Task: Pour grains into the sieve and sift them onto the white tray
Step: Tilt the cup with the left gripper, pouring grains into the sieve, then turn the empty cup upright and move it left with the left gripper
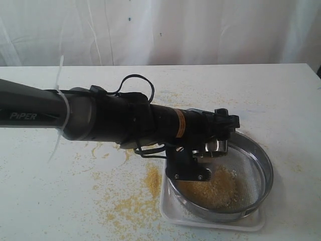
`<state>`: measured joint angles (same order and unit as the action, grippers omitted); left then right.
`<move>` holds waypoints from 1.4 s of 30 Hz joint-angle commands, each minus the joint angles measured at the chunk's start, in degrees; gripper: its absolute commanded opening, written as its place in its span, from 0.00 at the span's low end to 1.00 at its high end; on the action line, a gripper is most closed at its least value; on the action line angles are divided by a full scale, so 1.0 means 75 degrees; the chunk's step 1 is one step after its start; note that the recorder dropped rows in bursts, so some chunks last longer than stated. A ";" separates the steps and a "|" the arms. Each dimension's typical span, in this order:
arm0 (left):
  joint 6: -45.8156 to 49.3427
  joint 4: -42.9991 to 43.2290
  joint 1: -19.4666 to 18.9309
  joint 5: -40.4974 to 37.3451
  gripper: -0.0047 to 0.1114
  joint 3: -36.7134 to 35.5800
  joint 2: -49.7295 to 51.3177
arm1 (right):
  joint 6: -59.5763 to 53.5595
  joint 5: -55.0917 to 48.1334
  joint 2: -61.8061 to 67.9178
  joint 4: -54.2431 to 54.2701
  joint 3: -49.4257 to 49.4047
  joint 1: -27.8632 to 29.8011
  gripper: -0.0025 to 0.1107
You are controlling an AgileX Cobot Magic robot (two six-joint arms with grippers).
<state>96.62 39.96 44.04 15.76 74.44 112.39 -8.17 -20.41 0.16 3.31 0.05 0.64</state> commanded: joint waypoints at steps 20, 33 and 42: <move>0.1859 -0.2810 0.0091 0.0231 0.04 0.0431 -0.0139 | 0.0073 0.0048 -0.0021 -0.0043 -0.0007 -0.0009 0.02; -0.1126 -0.8174 -0.0376 0.2201 0.04 -0.0246 -0.0819 | 0.0073 0.0048 -0.0021 -0.0043 -0.0007 -0.0009 0.02; -0.9831 -0.3658 -0.1636 0.3820 0.04 -0.1718 -0.1263 | 0.0073 0.0048 -0.0021 -0.0043 -0.0007 -0.0009 0.02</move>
<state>42.97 1.82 34.64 34.85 64.86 104.41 -7.94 -20.41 0.16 3.31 0.05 0.64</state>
